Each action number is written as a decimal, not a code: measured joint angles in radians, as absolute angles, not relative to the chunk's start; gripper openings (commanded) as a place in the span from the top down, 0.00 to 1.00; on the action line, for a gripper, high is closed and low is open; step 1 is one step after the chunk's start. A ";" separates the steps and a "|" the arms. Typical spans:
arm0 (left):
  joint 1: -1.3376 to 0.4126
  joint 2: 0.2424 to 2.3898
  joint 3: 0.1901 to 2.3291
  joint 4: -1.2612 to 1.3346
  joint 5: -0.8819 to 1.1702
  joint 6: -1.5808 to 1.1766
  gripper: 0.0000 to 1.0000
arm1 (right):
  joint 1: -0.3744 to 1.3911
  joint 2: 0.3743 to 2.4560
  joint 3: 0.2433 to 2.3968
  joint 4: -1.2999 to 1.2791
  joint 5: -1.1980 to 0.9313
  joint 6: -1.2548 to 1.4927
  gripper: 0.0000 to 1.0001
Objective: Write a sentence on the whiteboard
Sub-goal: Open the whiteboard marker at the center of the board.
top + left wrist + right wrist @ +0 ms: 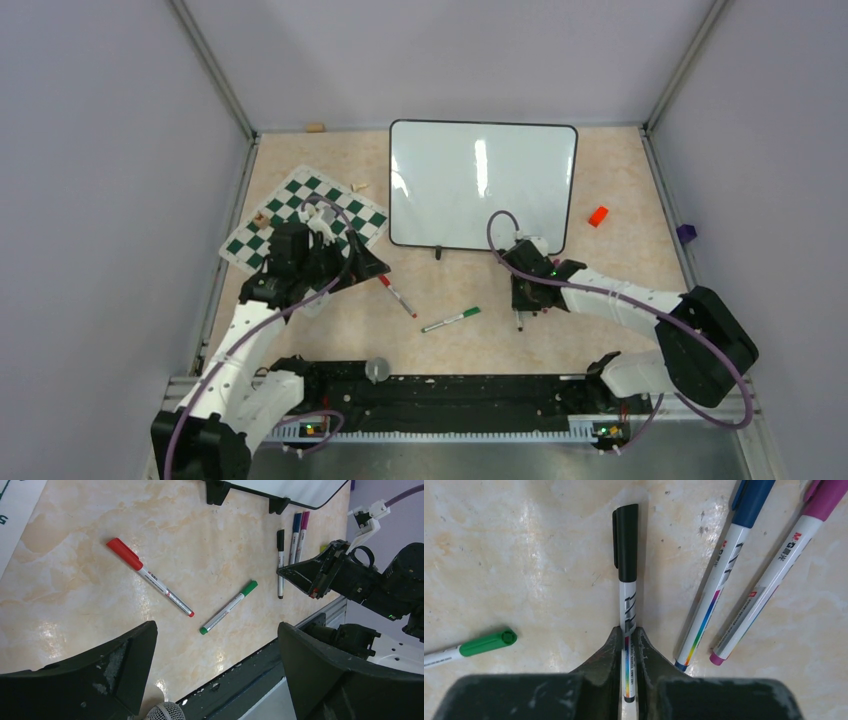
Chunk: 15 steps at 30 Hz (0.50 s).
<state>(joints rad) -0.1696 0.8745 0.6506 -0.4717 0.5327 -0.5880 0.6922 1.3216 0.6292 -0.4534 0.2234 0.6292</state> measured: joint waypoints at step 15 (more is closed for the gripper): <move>-0.231 1.018 0.775 -0.335 0.657 -0.770 0.10 | 0.693 1.086 0.752 -0.487 -0.050 0.538 1.00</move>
